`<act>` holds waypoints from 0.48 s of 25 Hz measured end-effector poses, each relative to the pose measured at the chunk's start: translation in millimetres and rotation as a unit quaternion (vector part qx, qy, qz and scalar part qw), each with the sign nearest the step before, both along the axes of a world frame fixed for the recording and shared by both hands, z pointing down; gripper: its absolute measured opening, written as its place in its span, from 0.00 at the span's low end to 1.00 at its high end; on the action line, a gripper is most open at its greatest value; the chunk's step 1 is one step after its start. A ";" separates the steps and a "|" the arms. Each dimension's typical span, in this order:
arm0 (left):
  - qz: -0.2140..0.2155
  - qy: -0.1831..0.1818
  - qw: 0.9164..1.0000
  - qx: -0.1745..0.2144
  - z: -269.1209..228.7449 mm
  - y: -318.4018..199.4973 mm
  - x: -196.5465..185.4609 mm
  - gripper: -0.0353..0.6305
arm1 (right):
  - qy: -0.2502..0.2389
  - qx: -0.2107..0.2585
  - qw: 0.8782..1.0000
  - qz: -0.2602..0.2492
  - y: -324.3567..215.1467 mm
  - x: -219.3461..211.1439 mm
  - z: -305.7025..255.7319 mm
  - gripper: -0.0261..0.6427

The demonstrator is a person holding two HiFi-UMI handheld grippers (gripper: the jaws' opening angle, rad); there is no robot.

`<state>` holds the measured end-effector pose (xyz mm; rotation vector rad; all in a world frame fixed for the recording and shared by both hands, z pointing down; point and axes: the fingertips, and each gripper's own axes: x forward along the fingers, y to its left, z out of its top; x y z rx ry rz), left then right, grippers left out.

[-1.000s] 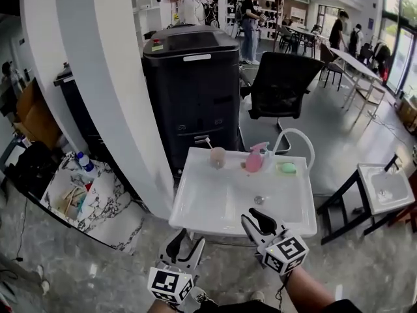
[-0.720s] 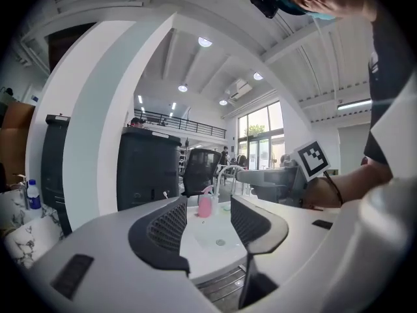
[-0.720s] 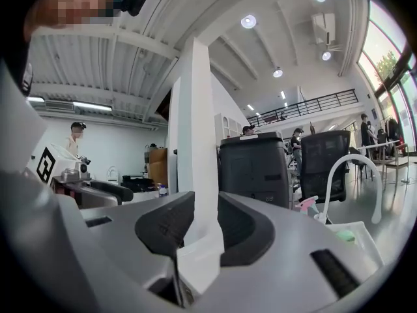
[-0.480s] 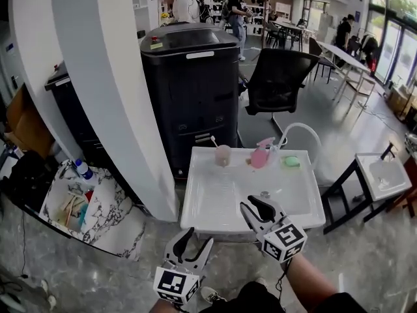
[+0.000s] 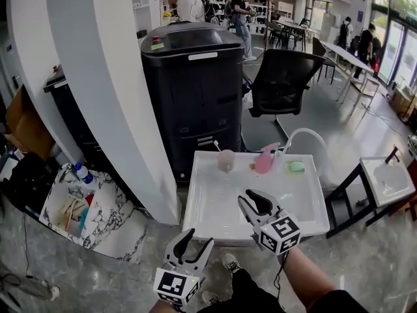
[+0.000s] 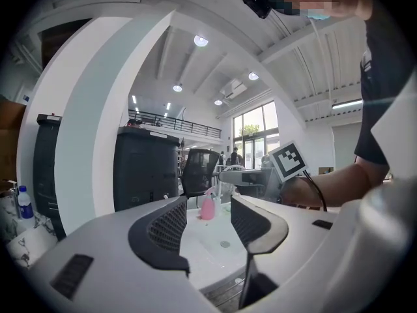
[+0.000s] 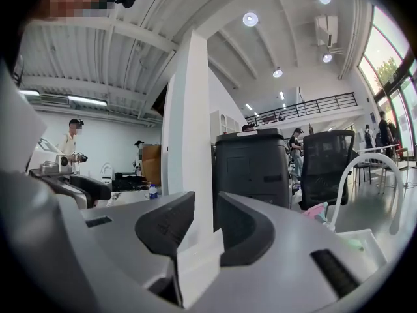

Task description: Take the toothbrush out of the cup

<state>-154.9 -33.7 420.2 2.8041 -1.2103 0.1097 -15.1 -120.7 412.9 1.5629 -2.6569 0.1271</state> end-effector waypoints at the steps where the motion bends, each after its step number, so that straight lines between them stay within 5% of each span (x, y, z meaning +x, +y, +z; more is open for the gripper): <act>1: -0.003 -0.001 1.000 0.000 -0.6 -5.4 1.4 0.38 | -0.001 -0.001 1.000 -0.003 -8.5 0.8 0.8 0.22; 12: -0.033 -0.004 0.999 -0.004 0.4 -73.7 28.9 0.38 | -0.008 -0.025 0.999 -0.032 -100.9 18.8 19.5 0.22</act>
